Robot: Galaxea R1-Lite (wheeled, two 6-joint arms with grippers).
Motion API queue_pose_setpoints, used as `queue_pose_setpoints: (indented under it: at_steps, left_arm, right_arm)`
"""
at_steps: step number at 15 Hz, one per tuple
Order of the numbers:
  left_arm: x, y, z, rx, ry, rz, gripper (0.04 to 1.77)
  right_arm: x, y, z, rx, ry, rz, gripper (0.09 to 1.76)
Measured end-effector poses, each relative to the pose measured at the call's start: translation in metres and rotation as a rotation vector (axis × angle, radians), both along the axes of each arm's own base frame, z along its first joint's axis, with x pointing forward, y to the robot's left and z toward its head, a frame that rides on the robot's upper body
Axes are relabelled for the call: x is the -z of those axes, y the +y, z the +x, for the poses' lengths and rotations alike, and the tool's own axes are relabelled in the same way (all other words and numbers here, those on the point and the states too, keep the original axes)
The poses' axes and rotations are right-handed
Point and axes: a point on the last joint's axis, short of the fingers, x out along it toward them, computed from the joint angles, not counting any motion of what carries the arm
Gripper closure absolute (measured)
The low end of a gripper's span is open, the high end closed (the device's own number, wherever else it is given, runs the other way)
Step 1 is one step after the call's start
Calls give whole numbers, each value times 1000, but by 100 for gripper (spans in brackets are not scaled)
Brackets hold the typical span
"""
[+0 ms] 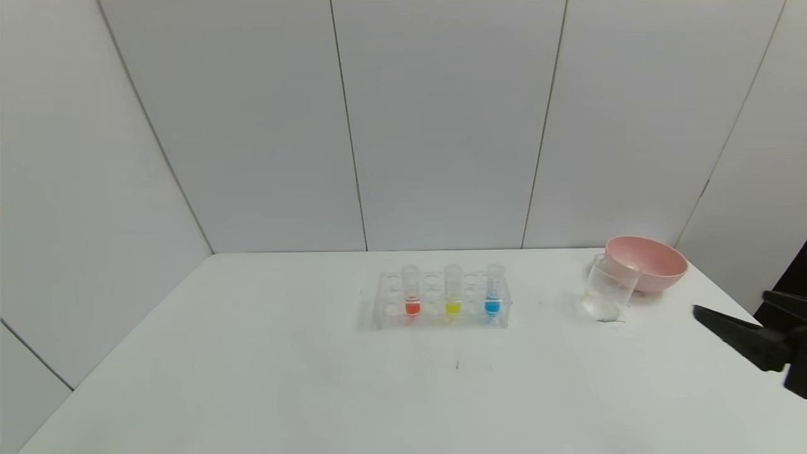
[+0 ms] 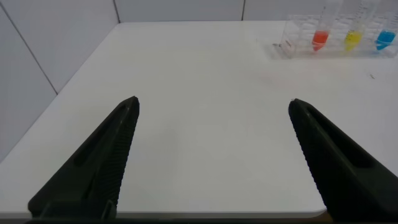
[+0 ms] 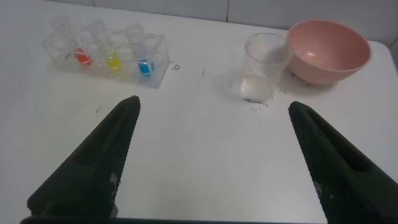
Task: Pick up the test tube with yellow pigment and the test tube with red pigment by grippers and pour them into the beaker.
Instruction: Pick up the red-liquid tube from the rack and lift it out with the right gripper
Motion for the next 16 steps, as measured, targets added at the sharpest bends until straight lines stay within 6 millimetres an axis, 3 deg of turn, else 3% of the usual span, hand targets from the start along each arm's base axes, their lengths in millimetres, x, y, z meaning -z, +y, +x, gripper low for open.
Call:
queue_pose_setpoints:
  at_steps: [6,11,16]
  left_arm:
    - [0,0,0,0,0,0,9]
    - [0,0,0,0,0,0,9]
    - [0,0,0,0,0,0,9]
  right_arm:
    - [22,95,40,10,155,23,14]
    - [39,187,57,16,158,-28,14]
    - [52,256,72,15,154,-60,14]
